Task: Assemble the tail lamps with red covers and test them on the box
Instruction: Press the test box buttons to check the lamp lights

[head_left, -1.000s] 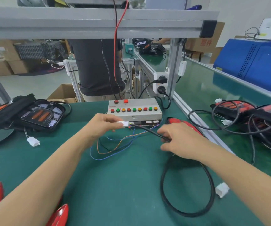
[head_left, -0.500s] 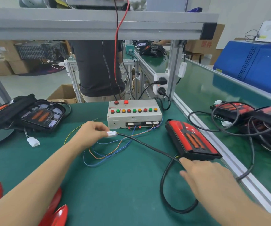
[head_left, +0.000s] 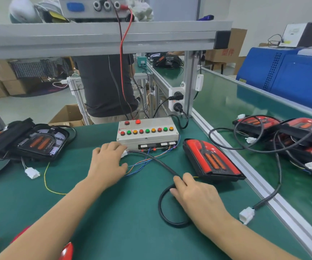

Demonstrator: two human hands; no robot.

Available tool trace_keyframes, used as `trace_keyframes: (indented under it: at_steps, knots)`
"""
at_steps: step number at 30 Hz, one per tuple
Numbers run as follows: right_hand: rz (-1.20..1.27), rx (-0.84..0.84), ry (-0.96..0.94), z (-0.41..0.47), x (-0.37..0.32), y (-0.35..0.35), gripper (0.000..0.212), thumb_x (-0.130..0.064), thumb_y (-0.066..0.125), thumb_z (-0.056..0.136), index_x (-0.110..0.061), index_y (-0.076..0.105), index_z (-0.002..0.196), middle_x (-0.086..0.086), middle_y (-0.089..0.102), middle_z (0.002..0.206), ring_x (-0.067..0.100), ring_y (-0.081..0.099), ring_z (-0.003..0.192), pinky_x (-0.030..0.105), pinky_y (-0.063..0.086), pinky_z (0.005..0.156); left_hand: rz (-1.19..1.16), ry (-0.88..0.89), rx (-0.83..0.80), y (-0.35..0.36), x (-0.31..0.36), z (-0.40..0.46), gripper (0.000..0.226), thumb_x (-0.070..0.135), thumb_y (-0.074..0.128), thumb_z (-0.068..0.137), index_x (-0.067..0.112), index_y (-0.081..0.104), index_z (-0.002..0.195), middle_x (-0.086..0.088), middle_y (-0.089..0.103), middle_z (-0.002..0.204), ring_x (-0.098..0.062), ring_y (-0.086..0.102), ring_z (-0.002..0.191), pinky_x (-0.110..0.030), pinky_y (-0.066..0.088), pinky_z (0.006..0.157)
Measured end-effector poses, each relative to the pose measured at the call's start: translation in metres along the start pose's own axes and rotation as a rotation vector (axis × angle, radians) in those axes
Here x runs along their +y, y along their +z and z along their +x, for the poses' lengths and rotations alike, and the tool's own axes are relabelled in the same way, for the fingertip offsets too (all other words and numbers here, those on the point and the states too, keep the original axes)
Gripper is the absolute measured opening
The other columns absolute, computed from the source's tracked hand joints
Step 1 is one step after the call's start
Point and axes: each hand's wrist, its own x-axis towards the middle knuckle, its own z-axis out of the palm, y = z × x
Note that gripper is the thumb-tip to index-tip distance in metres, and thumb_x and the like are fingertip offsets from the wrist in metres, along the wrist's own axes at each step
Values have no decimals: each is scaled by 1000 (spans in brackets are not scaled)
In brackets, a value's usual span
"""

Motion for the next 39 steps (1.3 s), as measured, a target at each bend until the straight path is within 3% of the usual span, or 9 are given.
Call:
trace_keyframes:
  at_steps: [4,8,12,15,18,23,29,33,39]
  knots:
    - [186,206,-8,-8,18,-18,25,-38,58,88,-17,73,84,-2,57,68,16,59,51,24,43,39,-18,86,-74,4,13,-2,50,35,53,87,32,45,136,12,39,140,-14,33,129,-31,18,104]
    - [359,295,280,-6,61,-43,29,-41,50,94,-23,67,108,-3,62,94,17,59,87,30,48,70,-53,75,-104,3,13,-4,49,35,53,88,32,45,136,13,41,139,-14,35,128,-31,21,103]
    - [377,-149,675,3,111,-36,58,-53,48,92,-18,46,138,9,55,129,29,51,118,40,40,95,-85,78,-133,-2,15,-5,47,32,55,88,31,48,135,10,42,140,-15,36,129,-31,22,103]
    - [557,-333,794,4,119,-22,68,-60,46,90,-16,43,142,9,52,139,28,48,126,38,36,103,-100,85,-139,-4,17,-5,45,30,55,88,31,50,133,9,42,141,-15,35,130,-31,22,104]
    - [740,-320,837,10,119,-14,62,-59,54,87,-15,55,130,7,58,129,27,56,115,43,45,102,-122,83,-130,-6,18,-4,43,27,56,88,30,54,130,8,44,139,-16,37,128,-32,24,102]
    - [1084,-337,987,20,121,-7,48,-41,72,81,-4,66,111,10,67,108,24,63,96,29,53,66,-199,31,-93,-10,15,-2,37,19,60,84,25,61,120,5,51,133,-19,46,118,-34,32,99]
    - [1535,-291,1037,26,110,-6,11,-8,67,82,-5,71,92,11,71,85,22,65,77,31,54,68,-283,-40,-60,-12,12,2,33,13,59,84,23,65,114,3,53,131,-22,46,118,-37,35,100]
    - [1942,-211,1031,18,93,0,15,1,53,79,-4,66,84,12,72,81,22,68,68,33,57,67,-349,-82,-12,-15,13,8,33,10,61,83,19,65,114,-1,52,131,-24,44,121,-40,35,103]
    - [1980,-233,934,5,87,5,31,-4,62,70,-1,65,100,14,73,88,19,70,71,26,60,64,-359,-180,45,-15,11,23,56,4,55,81,19,48,135,-5,40,141,-28,38,123,-40,33,103]
